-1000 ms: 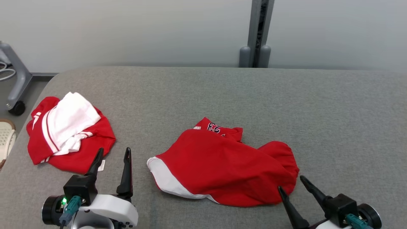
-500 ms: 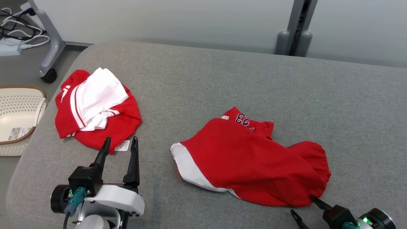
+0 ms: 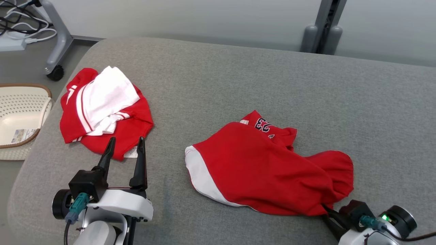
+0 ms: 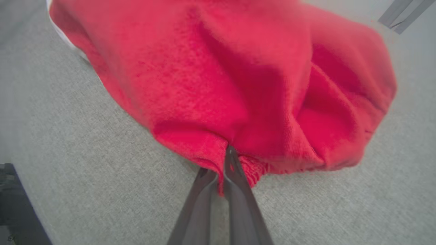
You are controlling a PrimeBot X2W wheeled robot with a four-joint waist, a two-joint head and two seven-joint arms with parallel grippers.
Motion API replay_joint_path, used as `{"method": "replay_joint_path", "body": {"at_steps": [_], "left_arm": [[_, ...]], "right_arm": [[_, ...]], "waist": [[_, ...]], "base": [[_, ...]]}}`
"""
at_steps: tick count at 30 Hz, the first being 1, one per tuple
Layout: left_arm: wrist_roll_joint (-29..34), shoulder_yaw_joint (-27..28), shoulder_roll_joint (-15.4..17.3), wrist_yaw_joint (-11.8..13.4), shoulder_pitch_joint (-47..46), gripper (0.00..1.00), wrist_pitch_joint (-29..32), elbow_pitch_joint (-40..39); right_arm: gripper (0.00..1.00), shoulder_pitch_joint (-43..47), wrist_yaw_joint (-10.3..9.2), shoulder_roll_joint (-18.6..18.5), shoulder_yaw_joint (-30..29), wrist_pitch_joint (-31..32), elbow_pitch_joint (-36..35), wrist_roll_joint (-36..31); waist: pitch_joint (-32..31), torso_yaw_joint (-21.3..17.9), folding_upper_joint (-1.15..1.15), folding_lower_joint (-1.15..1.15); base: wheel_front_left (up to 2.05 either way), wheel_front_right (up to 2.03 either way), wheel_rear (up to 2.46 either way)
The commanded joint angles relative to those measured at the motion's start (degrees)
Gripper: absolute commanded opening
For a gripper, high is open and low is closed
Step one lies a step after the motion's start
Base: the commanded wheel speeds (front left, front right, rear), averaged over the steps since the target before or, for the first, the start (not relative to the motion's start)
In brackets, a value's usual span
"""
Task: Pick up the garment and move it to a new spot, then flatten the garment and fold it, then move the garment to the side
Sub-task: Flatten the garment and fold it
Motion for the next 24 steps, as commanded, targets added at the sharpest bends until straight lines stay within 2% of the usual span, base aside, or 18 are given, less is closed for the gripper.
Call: {"method": "replay_joint_path", "body": {"at_steps": [1, 5, 9, 12, 14, 16, 18, 24], "left_arm": [[0.5, 0.4, 0.0, -0.4, -0.3, 1.0, -0.4, 0.1], [0.8, 1.1, -0.2, -0.5, 0.2, 1.0, -0.4, 0.0], [1.1, 1.7, -0.4, -0.8, 0.0, 1.0, -0.4, 0.0], [1.3, 2.1, -0.4, -1.0, -0.1, 1.0, -0.4, 0.0], [1.5, 2.4, -0.5, -1.1, -0.3, 1.0, -0.4, 0.0], [1.6, 2.4, -0.7, -1.3, -0.6, 1.0, -0.4, 0.1], [1.7, 2.5, -0.8, -1.4, -1.1, 1.0, -0.4, 0.1], [2.4, 1.7, -2.2, -2.4, -2.7, 1.0, -0.4, 0.5]], "right_arm": [[0.0, -0.7, 0.04, -0.8, 0.4, 0.9, -1.2, 1.7], [0.0, -2.0, 0.02, -4.4, 1.8, 6.4, -8.4, 8.9], [0.0, -2.4, 0.02, -8.3, 2.5, 14.4, -16.8, 19.2], [0.0, -2.6, 0.03, -10.8, 0.2, 20.6, -21.9, 26.6], [0.0, -3.0, 0.05, -11.2, -1.9, 24.4, -24.5, 31.6], [0.0, -3.9, 0.04, -11.9, -3.8, 28.5, -25.5, 35.5], [0.0, -5.5, 0.05, -11.1, -5.2, 31.9, -25.7, 39.5], [0.0, -12.9, 0.05, -10.0, -6.7, 36.9, -21.4, 42.6]], "waist": [[0.0, -0.6, 0.0, 0.0], [0.3, -2.2, 0.0, 0.0], [0.7, -3.3, 0.0, 0.0], [0.9, -3.8, 0.0, 0.0], [1.1, -4.1, 0.0, 0.0], [1.3, -4.1, 0.0, 0.0], [1.8, -4.1, 0.0, 0.0], [3.7, -2.4, 0.0, 0.0]], "base": [[0.0, 0.0, 0.0], [0.0, 0.0, 0.0], [0.0, 0.0, 0.0], [0.0, 0.0, 0.0], [0.0, 0.0, 0.0], [0.0, 0.0, 0.0], [0.0, 0.0, 0.0], [0.0, 0.0, 0.0]]}}
